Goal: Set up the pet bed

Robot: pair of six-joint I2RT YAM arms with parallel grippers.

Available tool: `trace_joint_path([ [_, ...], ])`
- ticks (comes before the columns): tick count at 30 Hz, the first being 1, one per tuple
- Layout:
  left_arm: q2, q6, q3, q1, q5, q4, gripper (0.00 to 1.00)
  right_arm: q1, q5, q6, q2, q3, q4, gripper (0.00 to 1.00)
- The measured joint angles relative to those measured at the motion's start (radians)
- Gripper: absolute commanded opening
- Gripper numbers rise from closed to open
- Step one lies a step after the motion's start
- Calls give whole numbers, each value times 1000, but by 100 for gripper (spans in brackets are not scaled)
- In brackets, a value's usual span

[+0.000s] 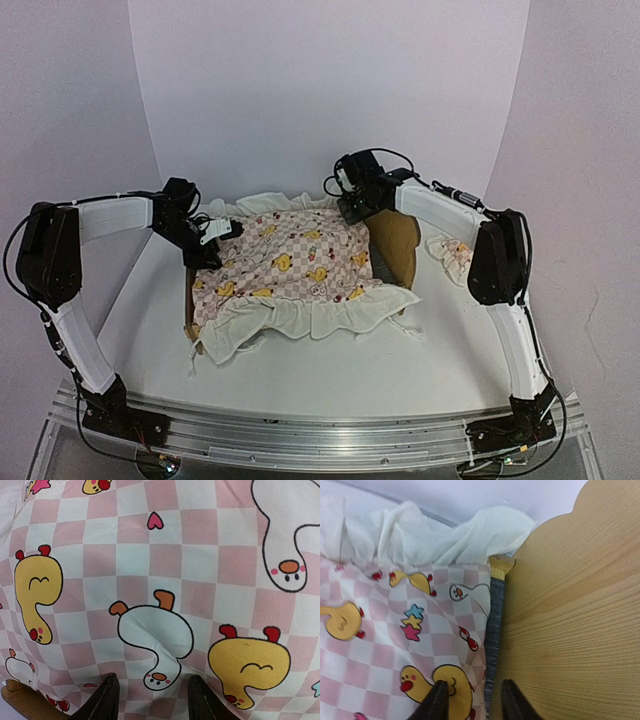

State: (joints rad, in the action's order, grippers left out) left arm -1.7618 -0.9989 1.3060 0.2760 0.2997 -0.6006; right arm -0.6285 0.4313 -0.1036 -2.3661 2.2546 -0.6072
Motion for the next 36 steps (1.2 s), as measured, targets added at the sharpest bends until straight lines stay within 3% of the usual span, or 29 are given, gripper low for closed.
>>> trace_joint_path([
  [10,0,-23,-6,-5,-62,-3,47,-25,-88,-20,35,-1,-150,65],
  [16,16,-21,14,-19,-35,-20,53,-66,-286,40,280,-102,-217,68],
  [21,83,-12,35,-20,87,-27,55,-93,-395,190,618,-352,-218,66],
  [26,176,9,66,29,203,-26,55,-93,-358,369,894,-712,-221,62],
  [33,212,31,24,331,249,-46,55,-93,-306,519,1014,-1083,-247,62],
  [36,212,26,-46,394,234,-58,55,-93,-348,535,1016,-1176,-197,62],
])
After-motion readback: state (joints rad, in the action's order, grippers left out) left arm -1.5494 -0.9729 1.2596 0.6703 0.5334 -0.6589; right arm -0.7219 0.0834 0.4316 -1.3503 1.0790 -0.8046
